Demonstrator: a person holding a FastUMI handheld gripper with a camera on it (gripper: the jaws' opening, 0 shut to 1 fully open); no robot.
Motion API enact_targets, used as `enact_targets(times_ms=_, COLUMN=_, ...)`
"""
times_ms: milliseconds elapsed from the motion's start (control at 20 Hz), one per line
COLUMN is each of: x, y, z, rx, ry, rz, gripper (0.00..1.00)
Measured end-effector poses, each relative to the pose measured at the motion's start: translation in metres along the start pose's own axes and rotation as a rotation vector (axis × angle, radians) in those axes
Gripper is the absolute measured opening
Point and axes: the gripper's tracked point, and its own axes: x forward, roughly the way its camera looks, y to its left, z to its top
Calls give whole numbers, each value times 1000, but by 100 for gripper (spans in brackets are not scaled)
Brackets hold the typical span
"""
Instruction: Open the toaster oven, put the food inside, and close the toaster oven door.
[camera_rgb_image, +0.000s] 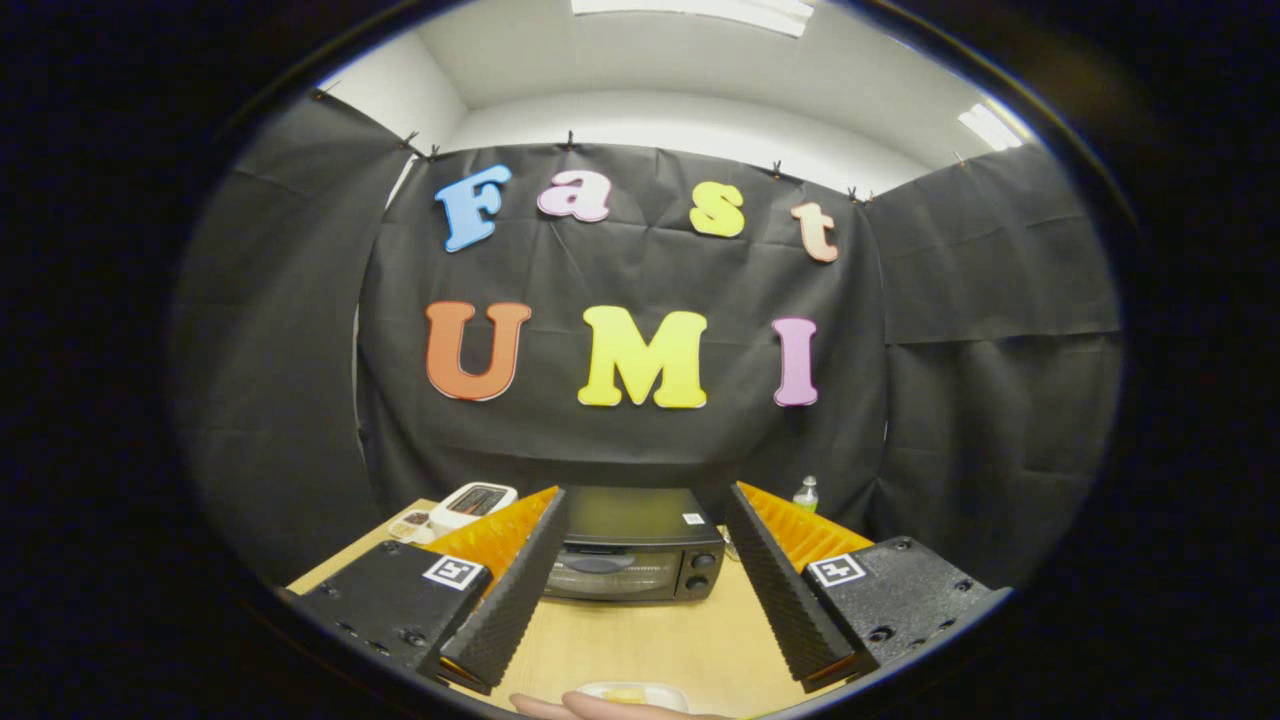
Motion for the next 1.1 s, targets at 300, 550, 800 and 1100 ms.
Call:
enact_targets(times_ms=300, x=57, y=22, z=-41, rx=-15, ry=57, rz=48, gripper=100)
enact_targets(times_ms=550, x=112, y=30, z=-74, rx=32, ry=111, rz=45, gripper=100)
enact_targets(times_ms=800, x=172, y=46, z=-107, rx=17, ry=143, rz=74, gripper=100)
enact_targets(times_ms=1100, x=221, y=55, z=-167, rx=38, ry=283, rz=51, gripper=100)
